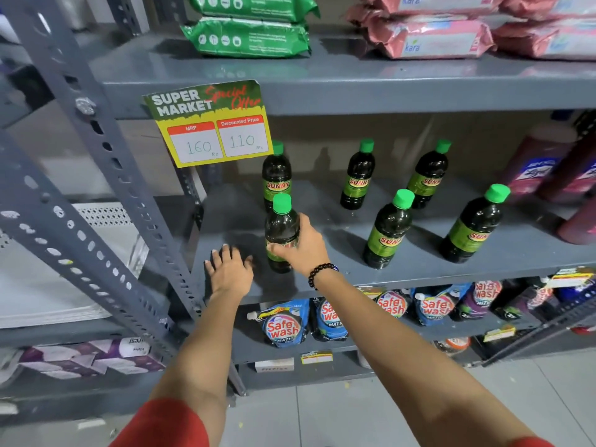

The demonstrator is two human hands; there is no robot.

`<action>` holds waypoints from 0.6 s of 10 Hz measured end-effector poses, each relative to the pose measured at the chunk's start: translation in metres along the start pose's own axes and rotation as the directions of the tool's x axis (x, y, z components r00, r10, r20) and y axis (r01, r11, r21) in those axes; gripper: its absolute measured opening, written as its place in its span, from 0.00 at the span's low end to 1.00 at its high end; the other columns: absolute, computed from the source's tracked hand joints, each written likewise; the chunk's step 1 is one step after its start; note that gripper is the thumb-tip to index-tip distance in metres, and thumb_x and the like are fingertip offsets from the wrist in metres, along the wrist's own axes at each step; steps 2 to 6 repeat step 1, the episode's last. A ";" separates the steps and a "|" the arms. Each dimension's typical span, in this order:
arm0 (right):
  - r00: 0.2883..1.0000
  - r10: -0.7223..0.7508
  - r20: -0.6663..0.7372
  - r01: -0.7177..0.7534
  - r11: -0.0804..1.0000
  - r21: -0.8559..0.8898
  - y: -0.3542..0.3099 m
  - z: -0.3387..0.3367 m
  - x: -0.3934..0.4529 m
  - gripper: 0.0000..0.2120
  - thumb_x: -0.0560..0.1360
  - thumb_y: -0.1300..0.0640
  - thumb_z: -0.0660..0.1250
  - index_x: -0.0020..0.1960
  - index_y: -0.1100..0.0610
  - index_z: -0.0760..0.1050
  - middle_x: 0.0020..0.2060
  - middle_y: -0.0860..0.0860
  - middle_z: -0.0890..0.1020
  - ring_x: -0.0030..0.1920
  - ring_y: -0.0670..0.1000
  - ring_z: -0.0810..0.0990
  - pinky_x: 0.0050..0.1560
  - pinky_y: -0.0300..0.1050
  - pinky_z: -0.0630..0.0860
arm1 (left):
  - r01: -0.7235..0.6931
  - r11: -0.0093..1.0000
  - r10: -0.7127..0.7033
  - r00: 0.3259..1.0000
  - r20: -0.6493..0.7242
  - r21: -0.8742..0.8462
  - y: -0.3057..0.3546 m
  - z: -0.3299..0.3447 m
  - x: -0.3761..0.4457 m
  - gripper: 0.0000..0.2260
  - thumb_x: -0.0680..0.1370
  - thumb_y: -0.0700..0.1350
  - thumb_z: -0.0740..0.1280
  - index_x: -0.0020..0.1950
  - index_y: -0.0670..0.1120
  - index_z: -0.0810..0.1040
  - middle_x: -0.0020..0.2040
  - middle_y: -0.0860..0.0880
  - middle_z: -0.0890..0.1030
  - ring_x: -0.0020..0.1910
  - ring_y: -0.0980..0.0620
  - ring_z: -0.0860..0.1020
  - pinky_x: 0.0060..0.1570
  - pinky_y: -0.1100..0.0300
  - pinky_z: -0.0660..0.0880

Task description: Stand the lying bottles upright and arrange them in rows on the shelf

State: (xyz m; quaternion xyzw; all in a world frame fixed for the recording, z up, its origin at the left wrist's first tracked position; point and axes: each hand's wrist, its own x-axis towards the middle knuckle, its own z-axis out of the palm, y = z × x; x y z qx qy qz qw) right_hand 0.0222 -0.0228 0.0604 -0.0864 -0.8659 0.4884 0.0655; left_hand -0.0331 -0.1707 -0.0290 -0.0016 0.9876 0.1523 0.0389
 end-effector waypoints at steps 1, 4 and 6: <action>0.998 0.014 0.063 -0.017 0.999 0.039 -0.001 -0.007 -0.005 0.40 0.66 0.54 0.76 0.70 0.59 0.59 0.67 0.56 0.72 0.67 0.56 0.72 0.66 0.48 0.69 | -0.020 0.996 0.012 0.996 -0.090 -0.084 0.002 -0.004 -0.009 0.22 0.81 0.49 0.52 0.71 0.38 0.59 0.74 0.38 0.60 0.74 0.39 0.54 0.74 0.44 0.51; 0.998 0.014 0.063 -0.017 0.999 0.039 -0.001 -0.007 -0.005 0.40 0.66 0.54 0.76 0.70 0.59 0.59 0.67 0.56 0.72 0.67 0.56 0.72 0.66 0.48 0.69 | -0.020 0.996 0.012 0.996 -0.090 -0.084 0.002 -0.004 -0.009 0.22 0.81 0.49 0.52 0.71 0.38 0.59 0.74 0.38 0.60 0.74 0.39 0.54 0.74 0.44 0.51; 0.998 0.014 0.063 -0.017 0.999 0.039 -0.001 -0.007 -0.005 0.40 0.66 0.54 0.76 0.70 0.59 0.59 0.67 0.56 0.72 0.67 0.56 0.72 0.66 0.48 0.69 | -0.020 0.996 0.012 0.996 -0.090 -0.084 0.002 -0.004 -0.009 0.22 0.81 0.49 0.52 0.71 0.38 0.59 0.74 0.38 0.60 0.74 0.39 0.54 0.74 0.44 0.51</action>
